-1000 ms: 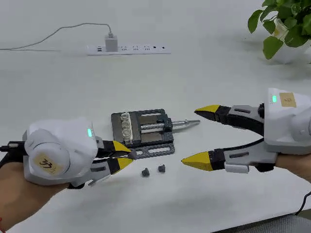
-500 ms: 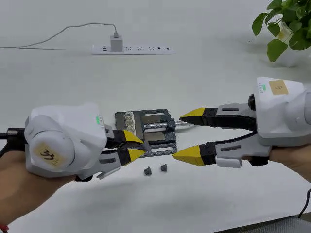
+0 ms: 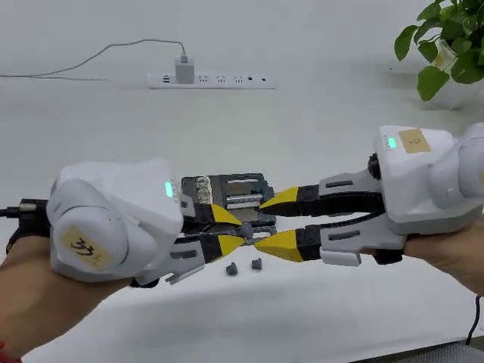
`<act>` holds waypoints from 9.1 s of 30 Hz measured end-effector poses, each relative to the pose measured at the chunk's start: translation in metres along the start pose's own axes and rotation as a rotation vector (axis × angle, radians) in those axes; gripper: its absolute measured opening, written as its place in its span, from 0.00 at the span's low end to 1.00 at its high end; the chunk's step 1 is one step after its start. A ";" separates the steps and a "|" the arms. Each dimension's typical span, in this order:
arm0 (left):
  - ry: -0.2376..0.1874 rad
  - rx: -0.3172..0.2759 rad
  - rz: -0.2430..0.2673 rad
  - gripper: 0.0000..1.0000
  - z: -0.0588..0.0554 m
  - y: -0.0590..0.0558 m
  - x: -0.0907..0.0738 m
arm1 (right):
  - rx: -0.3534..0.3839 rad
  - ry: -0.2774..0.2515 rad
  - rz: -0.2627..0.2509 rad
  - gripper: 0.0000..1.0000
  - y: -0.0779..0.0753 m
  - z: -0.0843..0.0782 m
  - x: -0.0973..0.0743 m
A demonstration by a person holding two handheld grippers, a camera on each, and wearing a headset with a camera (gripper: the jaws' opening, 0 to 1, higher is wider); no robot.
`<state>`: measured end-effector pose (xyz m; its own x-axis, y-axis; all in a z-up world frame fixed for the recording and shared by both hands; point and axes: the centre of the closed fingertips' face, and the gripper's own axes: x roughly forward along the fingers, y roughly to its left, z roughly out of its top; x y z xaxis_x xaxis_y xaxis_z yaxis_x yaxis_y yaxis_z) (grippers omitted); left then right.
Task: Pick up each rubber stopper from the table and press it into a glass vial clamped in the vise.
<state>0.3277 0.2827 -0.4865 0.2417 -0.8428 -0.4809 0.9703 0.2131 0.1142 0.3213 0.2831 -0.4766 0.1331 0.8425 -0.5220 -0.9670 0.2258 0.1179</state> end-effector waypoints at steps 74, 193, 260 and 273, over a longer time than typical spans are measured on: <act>-0.059 -0.062 0.022 0.18 -0.008 0.000 -0.015 | -0.043 0.054 0.041 0.05 -0.001 0.018 0.008; -0.151 -0.236 0.179 0.89 -0.093 0.038 -0.050 | -0.445 0.885 0.144 0.06 -0.139 -0.046 0.124; -0.154 -0.248 0.177 0.86 -0.095 0.039 -0.049 | -0.310 0.757 0.120 0.02 -0.134 -0.042 0.123; -0.161 -0.242 0.174 0.86 -0.091 0.041 -0.046 | -0.294 0.777 0.121 0.02 -0.136 -0.042 0.125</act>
<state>0.3553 0.3754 -0.5385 0.4202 -0.8465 -0.3269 0.8895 0.4555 -0.0361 0.4601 0.3370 -0.5930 -0.0582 0.2516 -0.9661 -0.9966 -0.0716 0.0414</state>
